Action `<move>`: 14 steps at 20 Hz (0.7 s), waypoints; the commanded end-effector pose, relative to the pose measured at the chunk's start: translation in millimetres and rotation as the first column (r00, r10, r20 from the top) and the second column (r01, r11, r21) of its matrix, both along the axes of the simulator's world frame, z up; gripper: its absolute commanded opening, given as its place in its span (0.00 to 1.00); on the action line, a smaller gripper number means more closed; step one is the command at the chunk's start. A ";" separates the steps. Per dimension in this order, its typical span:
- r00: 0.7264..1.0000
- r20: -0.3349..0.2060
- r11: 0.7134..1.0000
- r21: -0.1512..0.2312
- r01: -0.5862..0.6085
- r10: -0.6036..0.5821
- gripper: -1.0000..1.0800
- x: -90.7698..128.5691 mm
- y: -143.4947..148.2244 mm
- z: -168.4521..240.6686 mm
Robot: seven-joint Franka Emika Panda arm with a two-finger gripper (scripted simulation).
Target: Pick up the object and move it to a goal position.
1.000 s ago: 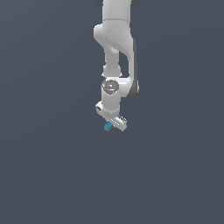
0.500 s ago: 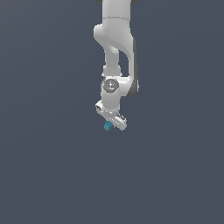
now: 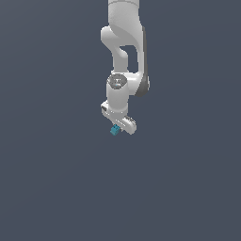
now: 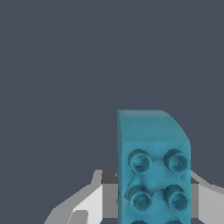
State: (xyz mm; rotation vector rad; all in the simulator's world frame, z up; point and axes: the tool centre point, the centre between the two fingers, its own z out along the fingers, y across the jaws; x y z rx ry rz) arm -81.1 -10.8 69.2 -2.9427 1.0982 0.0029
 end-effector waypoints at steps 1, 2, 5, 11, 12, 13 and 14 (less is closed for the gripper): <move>1.000 0.002 1.000 0.000 0.000 0.000 0.00 -3.1 -2.2 18.0; 1.000 0.002 1.000 0.000 0.000 0.000 0.00 -4.6 -3.2 26.0; 1.000 0.001 1.000 0.001 0.001 -0.001 0.00 -9.8 -6.8 52.5; 1.000 0.001 1.000 0.000 0.002 -0.002 0.00 -20.9 -14.8 110.6; 1.000 0.001 1.000 0.000 0.002 -0.002 0.00 -22.8 -16.2 120.8; 1.000 0.001 1.000 -0.001 0.002 -0.002 0.00 -24.8 -17.7 131.3; 1.000 0.001 1.000 -0.001 0.002 -0.002 0.00 -26.7 -19.1 142.0</move>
